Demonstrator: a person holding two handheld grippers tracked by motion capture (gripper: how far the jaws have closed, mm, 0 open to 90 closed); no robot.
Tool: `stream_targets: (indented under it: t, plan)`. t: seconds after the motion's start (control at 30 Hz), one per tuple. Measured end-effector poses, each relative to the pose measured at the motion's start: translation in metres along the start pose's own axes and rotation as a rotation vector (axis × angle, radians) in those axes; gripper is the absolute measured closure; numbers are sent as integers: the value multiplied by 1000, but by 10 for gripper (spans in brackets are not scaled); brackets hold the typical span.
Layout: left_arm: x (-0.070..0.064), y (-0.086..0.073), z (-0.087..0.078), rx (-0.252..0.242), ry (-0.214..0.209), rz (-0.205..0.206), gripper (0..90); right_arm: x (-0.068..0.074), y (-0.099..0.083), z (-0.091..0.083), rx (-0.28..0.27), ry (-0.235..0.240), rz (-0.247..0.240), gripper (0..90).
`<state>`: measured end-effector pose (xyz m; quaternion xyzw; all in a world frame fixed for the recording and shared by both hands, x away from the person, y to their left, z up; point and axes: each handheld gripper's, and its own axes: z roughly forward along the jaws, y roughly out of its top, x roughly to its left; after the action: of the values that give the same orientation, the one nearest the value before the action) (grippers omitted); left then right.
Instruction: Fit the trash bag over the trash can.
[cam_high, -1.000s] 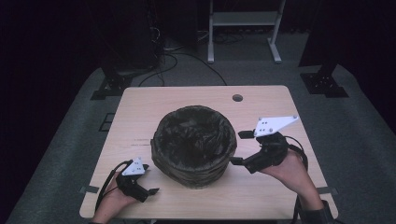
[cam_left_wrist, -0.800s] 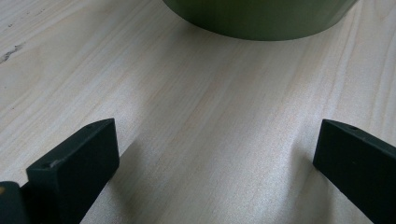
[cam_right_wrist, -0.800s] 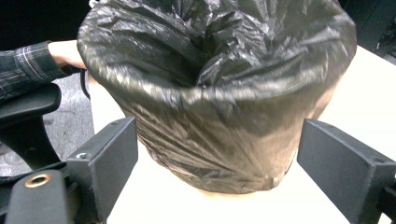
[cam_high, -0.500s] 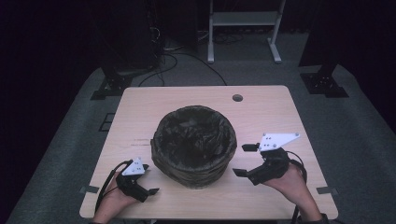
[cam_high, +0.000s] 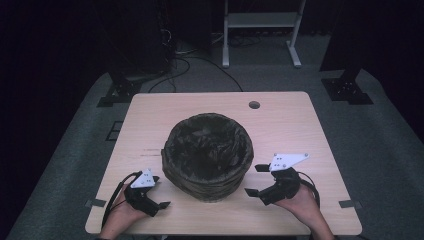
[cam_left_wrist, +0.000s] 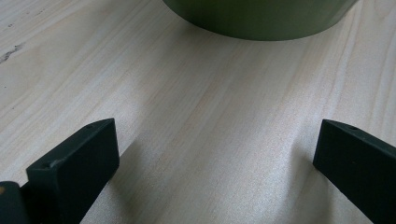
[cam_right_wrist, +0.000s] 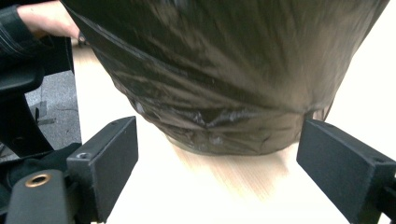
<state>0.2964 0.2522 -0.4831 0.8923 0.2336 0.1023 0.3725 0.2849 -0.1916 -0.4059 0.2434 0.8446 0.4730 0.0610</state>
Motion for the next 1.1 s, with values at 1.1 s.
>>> stream_targets:
  t: [1.1]
  plan:
    - [0, 0, 0, 0, 0, 0, 0, -8, -56, 46, 114, -65, 31, 113]
